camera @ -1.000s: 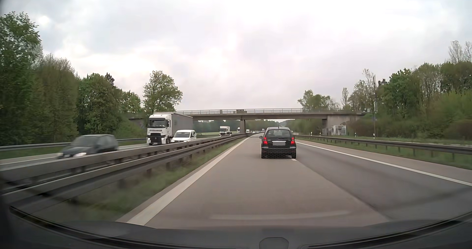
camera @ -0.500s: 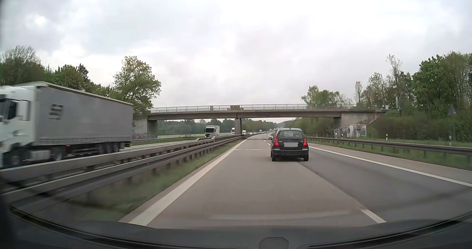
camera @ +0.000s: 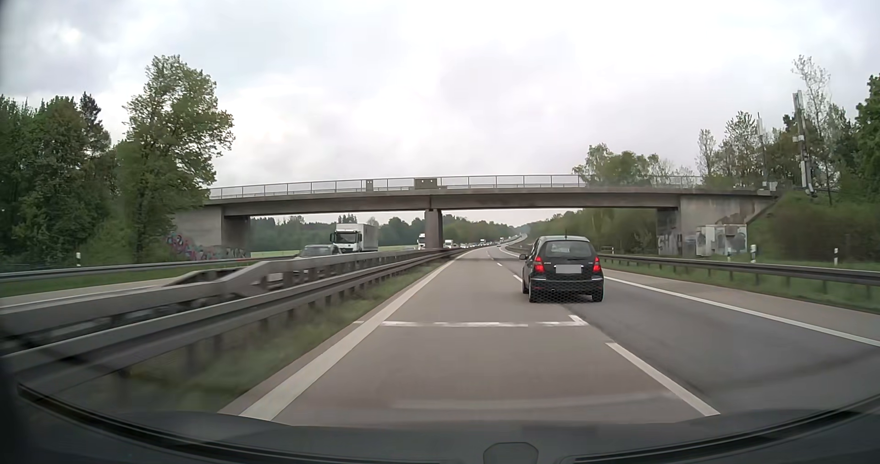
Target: Follow the waypoints while adhering to traffic rules and regulations
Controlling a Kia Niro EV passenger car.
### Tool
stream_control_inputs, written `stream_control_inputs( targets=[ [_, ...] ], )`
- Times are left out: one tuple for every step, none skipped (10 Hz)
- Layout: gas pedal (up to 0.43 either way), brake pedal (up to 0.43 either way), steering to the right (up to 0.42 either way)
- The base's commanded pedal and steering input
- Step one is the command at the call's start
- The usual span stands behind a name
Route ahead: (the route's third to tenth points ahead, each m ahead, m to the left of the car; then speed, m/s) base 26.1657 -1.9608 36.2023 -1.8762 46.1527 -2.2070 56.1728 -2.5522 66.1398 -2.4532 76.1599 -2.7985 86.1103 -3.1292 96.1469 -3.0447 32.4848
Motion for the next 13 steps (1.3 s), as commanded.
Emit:
stream_control_inputs(
  targets=[
    [0.780, 0.000, -0.001],
    [0.780, 0.000, -0.001],
    [0.780, 0.000, -0.001],
    [0.780, 0.000, 0.000],
    [0.780, 0.000, -0.001],
    [0.780, 0.000, -0.001],
    [0.780, 0.000, -0.001],
    [0.780, 0.000, -0.001],
    [0.780, 0.000, 0.000],
    [0.780, 0.000, 0.000],
    [0.780, 0.000, 0.001],
    [0.780, 0.000, 0.003],
    [0.780, 0.000, 0.002]
  ],
)
